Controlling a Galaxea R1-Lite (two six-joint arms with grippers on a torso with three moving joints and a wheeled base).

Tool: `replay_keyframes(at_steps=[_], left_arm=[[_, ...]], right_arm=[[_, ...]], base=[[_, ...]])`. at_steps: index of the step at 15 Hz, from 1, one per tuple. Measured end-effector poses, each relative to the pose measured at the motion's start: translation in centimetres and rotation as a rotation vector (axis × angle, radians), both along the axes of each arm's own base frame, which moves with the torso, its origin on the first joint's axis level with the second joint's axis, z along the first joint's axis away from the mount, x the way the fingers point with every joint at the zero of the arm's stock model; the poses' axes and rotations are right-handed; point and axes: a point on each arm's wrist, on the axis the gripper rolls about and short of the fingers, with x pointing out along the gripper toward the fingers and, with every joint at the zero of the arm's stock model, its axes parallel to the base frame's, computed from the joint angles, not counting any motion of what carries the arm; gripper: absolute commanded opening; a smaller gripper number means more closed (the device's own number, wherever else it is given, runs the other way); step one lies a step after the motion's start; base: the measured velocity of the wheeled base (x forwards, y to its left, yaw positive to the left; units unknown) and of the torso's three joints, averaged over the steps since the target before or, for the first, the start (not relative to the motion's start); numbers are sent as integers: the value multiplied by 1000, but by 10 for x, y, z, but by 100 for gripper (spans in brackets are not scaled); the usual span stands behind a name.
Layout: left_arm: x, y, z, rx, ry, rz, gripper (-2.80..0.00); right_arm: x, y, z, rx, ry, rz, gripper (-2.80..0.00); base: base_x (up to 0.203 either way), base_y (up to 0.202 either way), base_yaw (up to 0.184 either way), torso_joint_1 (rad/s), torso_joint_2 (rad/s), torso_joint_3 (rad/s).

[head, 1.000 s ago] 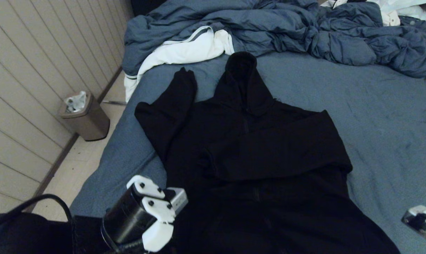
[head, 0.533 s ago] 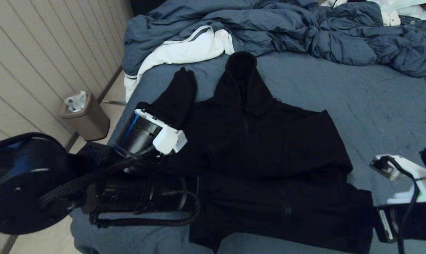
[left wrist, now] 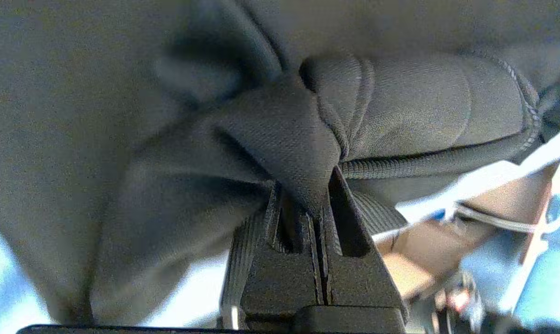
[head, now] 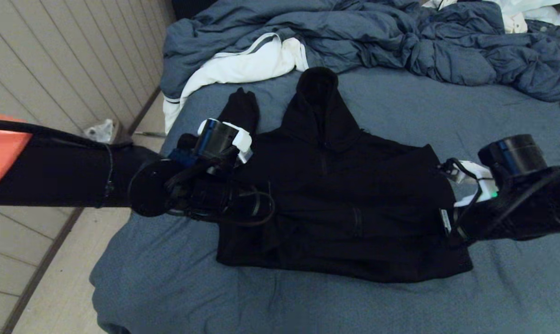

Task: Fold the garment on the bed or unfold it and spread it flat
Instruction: Fold the black sweatshirt

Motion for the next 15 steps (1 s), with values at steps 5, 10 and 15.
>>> replay_keyframes(at_steps=[5,10,15], left_arm=[[34,-6,-12,-6,-9,40,-280],[43,-10,-9,-19,-22,44,-280],[41,-9,-12,0,4,46,0]], right_arm=[[32,1,-6,-1,1,1,-280],[41,2,1,1,-29,1,-280],[40,2,1,0,-28,2,0]], base=[[0,0,0,0,0,0],[0,0,0,0,0,0],[0,0,0,0,0,0]])
